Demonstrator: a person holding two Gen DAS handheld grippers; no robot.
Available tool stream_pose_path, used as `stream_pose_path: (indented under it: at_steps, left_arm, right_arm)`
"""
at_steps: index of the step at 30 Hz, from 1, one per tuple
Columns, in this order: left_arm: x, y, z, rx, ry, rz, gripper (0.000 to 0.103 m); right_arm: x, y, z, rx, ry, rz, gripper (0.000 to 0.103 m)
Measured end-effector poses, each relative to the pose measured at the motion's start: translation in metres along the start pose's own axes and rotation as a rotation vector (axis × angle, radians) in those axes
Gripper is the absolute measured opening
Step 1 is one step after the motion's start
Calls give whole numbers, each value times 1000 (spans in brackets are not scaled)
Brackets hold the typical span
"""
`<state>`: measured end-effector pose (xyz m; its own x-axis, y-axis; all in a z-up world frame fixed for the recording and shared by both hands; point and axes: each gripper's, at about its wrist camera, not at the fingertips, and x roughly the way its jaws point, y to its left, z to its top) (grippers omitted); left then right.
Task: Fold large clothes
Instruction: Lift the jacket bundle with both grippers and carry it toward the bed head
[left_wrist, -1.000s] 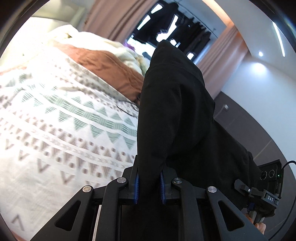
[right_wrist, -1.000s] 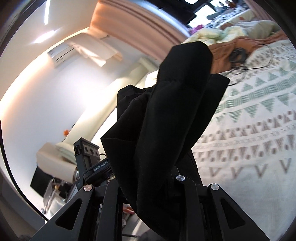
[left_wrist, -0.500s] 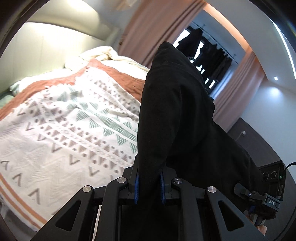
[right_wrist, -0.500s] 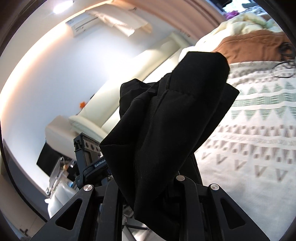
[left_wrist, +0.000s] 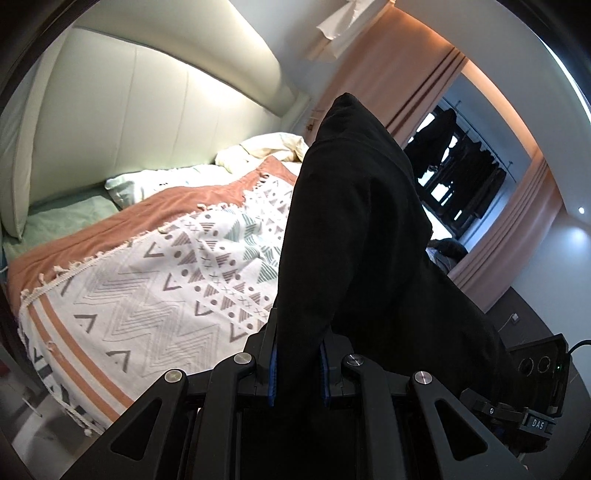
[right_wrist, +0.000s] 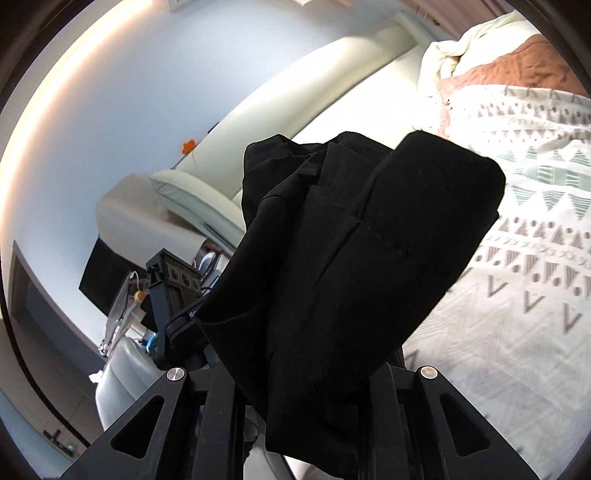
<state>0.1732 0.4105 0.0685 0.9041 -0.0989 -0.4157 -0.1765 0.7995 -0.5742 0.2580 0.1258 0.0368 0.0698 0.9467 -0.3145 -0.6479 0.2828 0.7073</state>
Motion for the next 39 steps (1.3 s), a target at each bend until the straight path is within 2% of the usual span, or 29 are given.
stream_pose_path:
  at_steps: [12, 20, 23, 31, 39]
  left_arm:
    - [-28, 81, 34, -31, -65, 137, 17]
    - [-28, 109, 53, -26, -72, 214, 17]
    - [-11, 119, 55, -18, -48, 237, 17]
    - [78, 145, 60, -50, 55, 258, 16]
    - [153, 153, 77, -28, 141, 313, 16]
  right_arm:
    - [135, 31, -6, -10, 120, 108, 20]
    - [183, 35, -13, 23, 163, 170, 20]
    - [193, 23, -11, 47, 166, 172, 20]
    - [214, -49, 6, 129, 184, 140, 20]
    - [224, -116, 29, 178, 186, 97, 20]
